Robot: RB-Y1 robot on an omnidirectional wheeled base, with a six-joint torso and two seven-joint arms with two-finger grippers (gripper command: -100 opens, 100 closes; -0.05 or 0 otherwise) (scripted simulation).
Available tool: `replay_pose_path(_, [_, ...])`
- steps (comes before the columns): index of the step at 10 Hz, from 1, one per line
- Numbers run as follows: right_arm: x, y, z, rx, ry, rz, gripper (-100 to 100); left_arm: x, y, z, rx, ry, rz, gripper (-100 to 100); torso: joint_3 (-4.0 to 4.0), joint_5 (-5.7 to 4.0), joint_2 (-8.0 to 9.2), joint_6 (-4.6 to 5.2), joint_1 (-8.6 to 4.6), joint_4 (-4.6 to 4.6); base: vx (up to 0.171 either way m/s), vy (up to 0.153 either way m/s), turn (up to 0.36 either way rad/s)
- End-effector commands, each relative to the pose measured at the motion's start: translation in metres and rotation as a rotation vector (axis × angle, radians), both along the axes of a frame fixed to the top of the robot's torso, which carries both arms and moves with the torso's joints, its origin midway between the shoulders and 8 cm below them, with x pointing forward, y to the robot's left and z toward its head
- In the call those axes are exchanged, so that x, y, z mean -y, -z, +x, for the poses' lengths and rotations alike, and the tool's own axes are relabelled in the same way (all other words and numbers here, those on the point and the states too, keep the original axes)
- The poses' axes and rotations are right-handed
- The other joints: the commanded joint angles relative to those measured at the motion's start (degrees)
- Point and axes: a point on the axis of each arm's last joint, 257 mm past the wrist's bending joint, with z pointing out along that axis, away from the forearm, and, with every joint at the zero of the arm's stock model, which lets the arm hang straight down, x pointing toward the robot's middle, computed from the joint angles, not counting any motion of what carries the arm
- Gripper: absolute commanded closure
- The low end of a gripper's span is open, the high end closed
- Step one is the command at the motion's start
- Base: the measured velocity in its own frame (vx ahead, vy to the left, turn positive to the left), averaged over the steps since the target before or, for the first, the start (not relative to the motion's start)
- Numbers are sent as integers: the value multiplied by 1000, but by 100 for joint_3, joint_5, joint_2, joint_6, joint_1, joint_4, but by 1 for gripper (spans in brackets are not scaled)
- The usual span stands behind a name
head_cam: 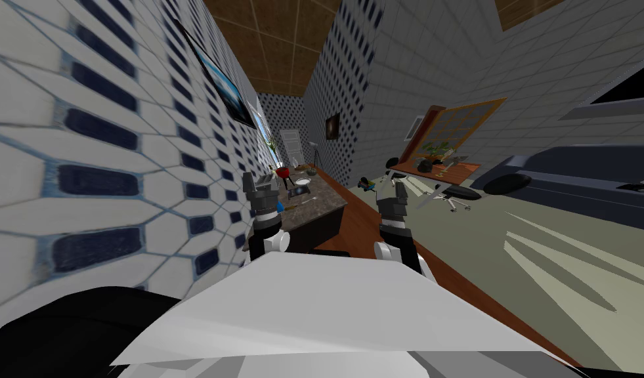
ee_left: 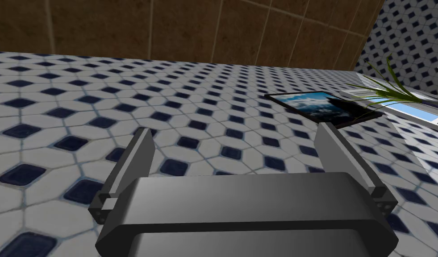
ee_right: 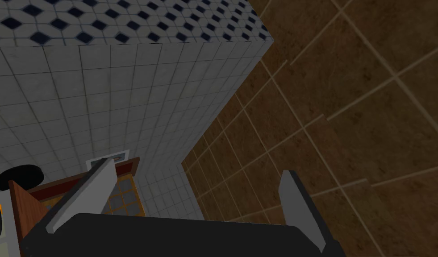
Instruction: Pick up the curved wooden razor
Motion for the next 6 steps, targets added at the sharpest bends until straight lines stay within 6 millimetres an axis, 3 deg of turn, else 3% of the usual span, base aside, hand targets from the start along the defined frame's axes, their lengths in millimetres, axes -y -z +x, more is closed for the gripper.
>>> replay_pose_path(1, [0, 0, 0, 0, 0, 0, 0, 3, 5, 6, -28, 22, 32, -100, 0, 0, 0, 0, 0, 0, -3, -11, 5])
replay_pose_path(6, [0, 0, 0, 0, 0, 0, 0, -2, 32, 34, -166, 80, 83, -100, 2, -3, 4, 0, -15, 1, -11, -36, 13])
